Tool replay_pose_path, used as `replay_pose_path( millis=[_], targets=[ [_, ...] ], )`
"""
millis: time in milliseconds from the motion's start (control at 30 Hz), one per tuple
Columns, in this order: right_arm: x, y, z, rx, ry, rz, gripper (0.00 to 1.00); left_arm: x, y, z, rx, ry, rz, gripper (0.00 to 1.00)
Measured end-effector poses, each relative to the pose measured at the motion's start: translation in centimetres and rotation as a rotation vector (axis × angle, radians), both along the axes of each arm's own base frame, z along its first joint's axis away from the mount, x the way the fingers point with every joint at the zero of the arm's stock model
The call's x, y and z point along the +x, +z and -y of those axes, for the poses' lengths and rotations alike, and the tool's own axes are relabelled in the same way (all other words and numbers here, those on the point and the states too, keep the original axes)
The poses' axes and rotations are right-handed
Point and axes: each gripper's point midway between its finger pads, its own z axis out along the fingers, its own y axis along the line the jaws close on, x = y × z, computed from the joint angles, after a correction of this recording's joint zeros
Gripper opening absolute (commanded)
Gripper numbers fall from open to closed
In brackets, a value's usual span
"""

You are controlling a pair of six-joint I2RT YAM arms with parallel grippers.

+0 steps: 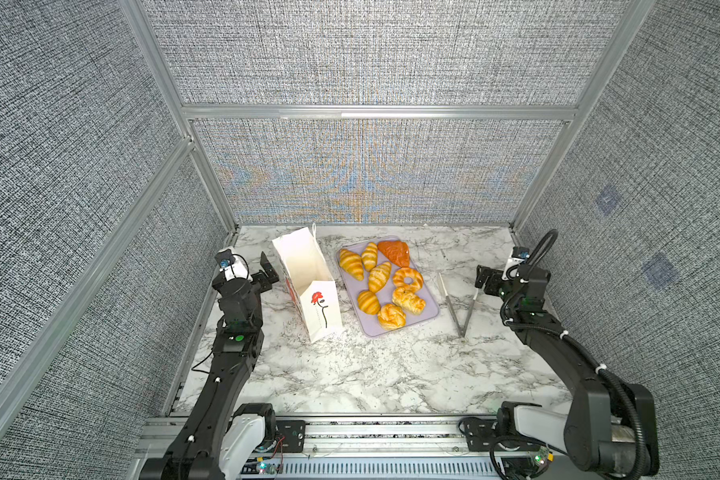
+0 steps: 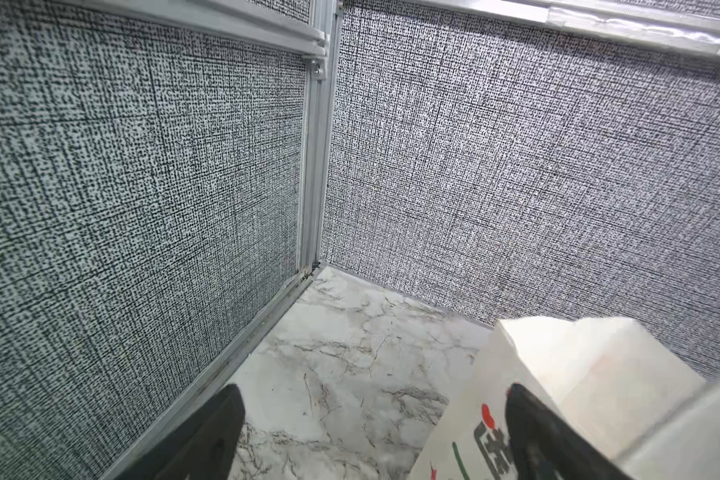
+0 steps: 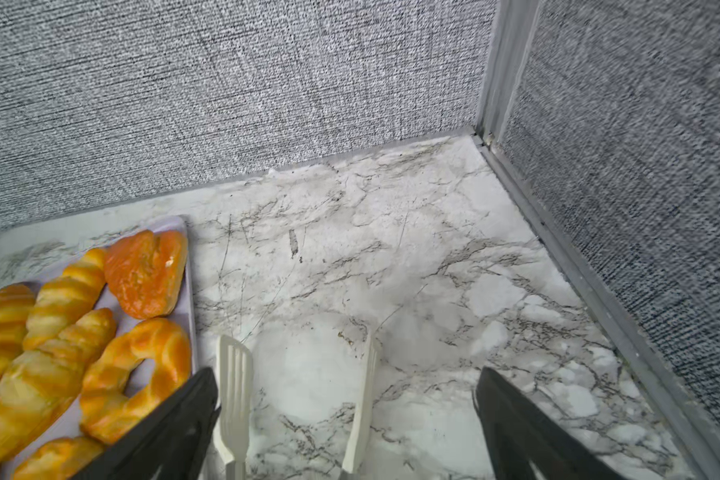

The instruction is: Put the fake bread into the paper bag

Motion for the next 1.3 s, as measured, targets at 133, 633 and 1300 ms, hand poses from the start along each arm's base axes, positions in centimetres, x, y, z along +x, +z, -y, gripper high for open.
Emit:
replay_pose_path(
  millis=[133,633,1300],
  targets=[
    [-0.5,-0.9,-1.3,0.036,0.041,-0.075,0.94,-2.0,0.9,0.4,-0.058,-0.026,-0.017,0.99],
    [0.1,-1.2,-4.3,0.036,0.120,-0.198,0.93,-7.7,3.9,3.7,-0.245,-0.084,-0.159,0.90],
    [-1.0,-1.7,-4.5,-0.029,0.116,-0.258,0.93,-6.1,1.0,11.1,-0.256,-0.135,-0.419,0.60]
  ],
)
